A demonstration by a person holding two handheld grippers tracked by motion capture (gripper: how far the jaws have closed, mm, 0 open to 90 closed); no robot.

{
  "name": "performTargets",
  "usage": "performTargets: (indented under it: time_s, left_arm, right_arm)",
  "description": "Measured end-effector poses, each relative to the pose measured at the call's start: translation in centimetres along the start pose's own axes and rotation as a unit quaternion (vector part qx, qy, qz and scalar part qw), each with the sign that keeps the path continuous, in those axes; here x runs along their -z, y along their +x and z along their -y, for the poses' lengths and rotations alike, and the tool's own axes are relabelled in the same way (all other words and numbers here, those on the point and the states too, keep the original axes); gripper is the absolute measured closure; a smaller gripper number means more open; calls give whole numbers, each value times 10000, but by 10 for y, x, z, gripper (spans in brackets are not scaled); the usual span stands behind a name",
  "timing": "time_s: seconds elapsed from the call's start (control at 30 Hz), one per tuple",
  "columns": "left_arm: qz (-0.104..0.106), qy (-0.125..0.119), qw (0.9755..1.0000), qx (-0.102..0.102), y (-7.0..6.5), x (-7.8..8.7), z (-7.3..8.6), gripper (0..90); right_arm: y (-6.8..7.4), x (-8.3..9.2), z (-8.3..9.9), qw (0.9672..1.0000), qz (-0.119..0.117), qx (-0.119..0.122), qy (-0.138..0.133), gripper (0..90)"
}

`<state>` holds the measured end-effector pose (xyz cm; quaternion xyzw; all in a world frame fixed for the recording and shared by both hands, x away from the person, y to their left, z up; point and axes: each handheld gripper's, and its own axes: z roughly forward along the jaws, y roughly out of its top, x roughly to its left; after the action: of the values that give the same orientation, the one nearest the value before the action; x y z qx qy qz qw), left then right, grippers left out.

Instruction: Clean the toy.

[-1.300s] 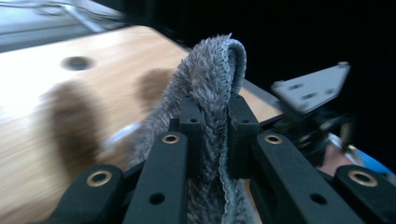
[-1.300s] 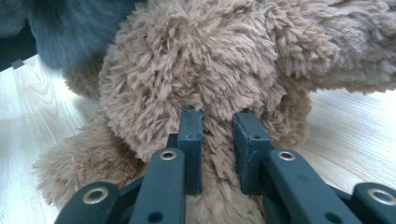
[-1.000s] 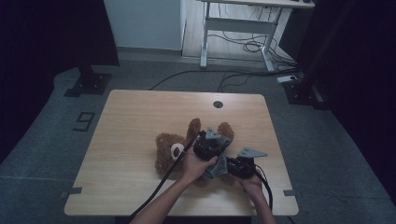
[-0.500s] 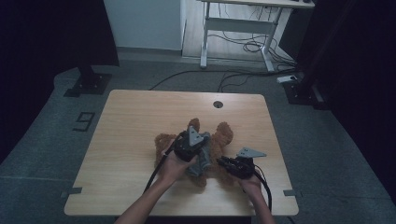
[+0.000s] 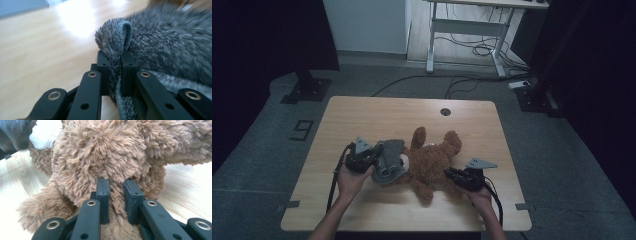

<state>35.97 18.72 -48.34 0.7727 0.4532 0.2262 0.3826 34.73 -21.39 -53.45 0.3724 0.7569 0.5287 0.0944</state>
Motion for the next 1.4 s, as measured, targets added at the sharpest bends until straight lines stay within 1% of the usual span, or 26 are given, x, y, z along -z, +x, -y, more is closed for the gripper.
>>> performTargets:
  time_s: [0.03, 0.1, 0.13, 0.17, 0.23, 0.3, 0.37, 0.4, 0.43, 0.47, 0.53, 0.6, 0.67, 0.77, 0.83, 0.9, 0.93, 1.0, 1.07, 1.1, 1.13, 1.2, 1.23, 1.3, 1.33, 1.4]
  left_arm:
    - [-5, 65, 10000, 62, 3, -3, 7, 802]
    - [-134, 253, 9996, 11, 7, -10, 17, 802]
    - [-134, 253, 9996, 11, 7, -10, 17, 801]
    - [-302, 457, 9985, -89, 11, -18, 25, 800]
    - [-233, 566, 9981, 0, 16, -23, 30, 799]
    - [-142, 496, 9986, 101, 17, -21, 29, 798]
    - [-65, 293, 9994, 171, 17, -13, 21, 799]
    - [-65, 293, 9994, 171, 17, -13, 21, 798]
    - [-18, 125, 9998, 174, 15, -4, 12, 796]
    - [61, -232, 9996, 112, 8, 13, -4, 795]
    - [187, -533, 9984, 1, -1, 27, -21, 795]
    - [422, -828, 9956, -128, -17, 40, -39, 796]
    - [644, -1037, 9921, -295, -37, 48, -57, 796]
    - [890, -1065, 9878, -708, -73, 45, -81, 797]
    - [1110, -1043, 9842, -897, -96, 39, -94, 797]
    - [1440, -986, 9800, -957, -118, 30, -106, 797]
    - [1564, -963, 9780, -993, -128, 25, -111, 797]
    - [1698, -942, 9750, -1077, -148, 14, -118, 797]
    - [1881, -891, 9726, -1037, -162, 3, -121, 796]
    - [1921, -829, 9723, -1039, -168, -4, -121, 796]
    - [1904, -742, 9730, -1070, -172, -11, -120, 796]
    - [1861, -527, 9755, -1046, -175, -27, -116, 795]
    - [1816, -360, 9771, -1048, -175, -36, -113, 795]
    - [1603, -84, 9810, -1087, -170, -51, -105, 795]
    - [1600, 6, 9822, -980, -166, -57, -100, 796]
    - [1591, 22, 9839, -812, -156, -62, -92, 795]
  right_arm:
    - [0, 0, 0, 10000, -7, -12, -10, 761]
    - [0, 0, 0, 10000, -7, -23, -13, 761]
    - [0, 0, 0, 10000, -7, -28, -13, 761]
    - [0, 0, 0, 10000, -4, -25, -16, 761]
    - [-1, 0, 0, 10000, -22, -37, -8, 761]
    - [-2, 0, 1, 9999, -58, -83, -19, 761]
    - [-3, 0, 1, 9999, -67, -91, -17, 760]
    - [-3, 0, 1, 9999, -66, -97, -14, 760]
    - [-3, 1, 1, 9999, -61, -102, -15, 759]
    - [-3, 1, 1, 9999, -60, -101, -14, 759]
    - [-3, 0, 1, 9999, -54, -95, -13, 759]
    - [-3, 0, 1, 9999, -45, -93, -15, 759]
    - [-2, 0, 1, 9999, -39, -94, -16, 759]
    - [-2, 0, 1, 9999, -43, -101, -18, 759]
    - [-3, 0, 1, 9999, -54, -116, -27, 758]
    - [-3, 1, 1, 9999, -55, -112, -23, 758]
    - [-3, 0, 1, 9999, -58, -109, -27, 758]
    - [-3, 1, 1, 9999, -68, -114, -30, 754]
    - [-4, 1, 1, 9999, -94, -134, -33, 753]
    - [-5, 1, 2, 9998, -104, -146, -47, 753]
    - [-5, 1, 2, 9998, -113, -147, -48, 753]
    - [-5, 1, 2, 9998, -117, -143, -42, 753]
    - [-5, 1, 2, 9998, -116, -139, -40, 753]
    - [-5, 1, 2, 9998, -128, -148, -40, 752]
    - [-5, 1, 2, 9998, -130, -149, -32, 752]
    - [-6, 0, 2, 9998, -137, -133, -42, 751]
